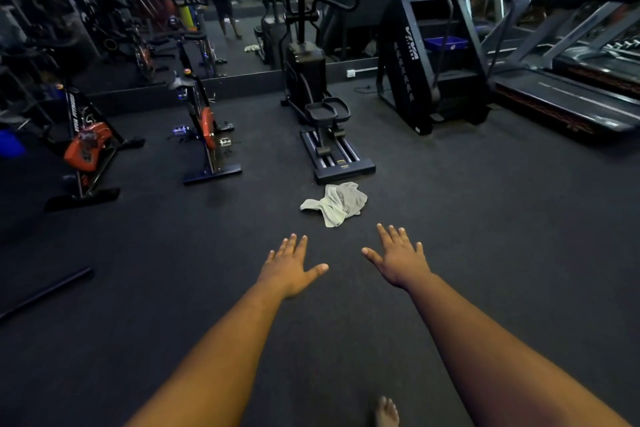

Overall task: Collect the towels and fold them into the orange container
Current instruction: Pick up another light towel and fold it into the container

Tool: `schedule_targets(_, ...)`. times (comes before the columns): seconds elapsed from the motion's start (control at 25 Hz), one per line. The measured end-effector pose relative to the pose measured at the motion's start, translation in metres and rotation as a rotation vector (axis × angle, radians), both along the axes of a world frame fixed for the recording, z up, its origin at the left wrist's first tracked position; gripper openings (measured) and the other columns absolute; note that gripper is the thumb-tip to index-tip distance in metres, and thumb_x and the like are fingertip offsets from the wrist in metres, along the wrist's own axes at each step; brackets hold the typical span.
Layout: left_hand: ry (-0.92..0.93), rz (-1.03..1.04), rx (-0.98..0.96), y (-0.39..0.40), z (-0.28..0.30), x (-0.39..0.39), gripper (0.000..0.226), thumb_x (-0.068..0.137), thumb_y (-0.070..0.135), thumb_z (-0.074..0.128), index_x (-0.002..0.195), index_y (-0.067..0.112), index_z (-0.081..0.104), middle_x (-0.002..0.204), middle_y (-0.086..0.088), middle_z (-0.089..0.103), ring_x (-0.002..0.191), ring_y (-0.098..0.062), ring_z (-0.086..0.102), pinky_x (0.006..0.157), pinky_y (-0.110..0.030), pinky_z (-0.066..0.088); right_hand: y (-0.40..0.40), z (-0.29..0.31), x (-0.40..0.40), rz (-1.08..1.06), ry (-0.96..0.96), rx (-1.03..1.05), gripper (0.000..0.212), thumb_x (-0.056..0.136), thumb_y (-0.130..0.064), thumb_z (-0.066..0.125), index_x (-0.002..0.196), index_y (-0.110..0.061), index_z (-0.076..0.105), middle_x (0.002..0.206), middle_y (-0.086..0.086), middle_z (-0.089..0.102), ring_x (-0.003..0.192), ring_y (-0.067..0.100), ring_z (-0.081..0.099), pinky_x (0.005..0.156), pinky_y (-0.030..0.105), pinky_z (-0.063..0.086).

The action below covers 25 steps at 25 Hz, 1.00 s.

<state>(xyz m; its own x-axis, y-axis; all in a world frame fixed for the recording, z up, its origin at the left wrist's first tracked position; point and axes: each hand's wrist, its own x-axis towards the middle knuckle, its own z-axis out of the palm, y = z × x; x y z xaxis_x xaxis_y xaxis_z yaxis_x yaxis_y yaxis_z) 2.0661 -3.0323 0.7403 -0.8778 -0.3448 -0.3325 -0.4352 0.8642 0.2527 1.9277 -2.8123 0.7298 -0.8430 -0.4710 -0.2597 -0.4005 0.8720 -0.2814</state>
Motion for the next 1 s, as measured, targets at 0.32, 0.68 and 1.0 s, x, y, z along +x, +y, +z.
schedule_targets(0.32,-0.042,0.051,0.001,-0.049,-0.023,-0.183,0.097,0.093,0.079,0.033,0.163,0.024,-0.007,0.171,-0.003,-0.01,0.158,-0.021,-0.006,0.128,-0.046,0.005,-0.054,-0.024,-0.19,0.052,-0.06,0.035,0.088,0.094,-0.079,0.023,0.162,-0.031,-0.004,0.171,0.0,-0.002,0.157,0.022,-0.008,0.125,0.058,0.002)
schedule_targets(0.68,-0.085,0.067,0.08,-0.141,-0.069,-0.361,0.097,0.093,0.078,0.034,0.163,0.023,-0.006,0.171,-0.004,-0.009,0.158,-0.021,-0.005,0.127,-0.047,0.005,-0.152,-0.063,-0.369,0.077,-0.129,0.079,0.087,0.095,-0.076,0.026,0.162,-0.03,-0.003,0.171,0.0,-0.001,0.157,0.021,-0.007,0.124,0.057,0.002)
schedule_targets(1.0,-0.193,0.057,0.182,-0.274,-0.118,-0.507,0.098,0.093,0.078,0.034,0.163,0.023,-0.006,0.171,-0.005,-0.01,0.158,-0.022,-0.005,0.127,-0.047,0.005,-0.268,-0.105,-0.507,0.067,-0.222,0.171,0.086,0.095,-0.076,0.026,0.163,-0.031,-0.002,0.171,0.0,0.001,0.157,0.022,-0.005,0.124,0.058,0.004)
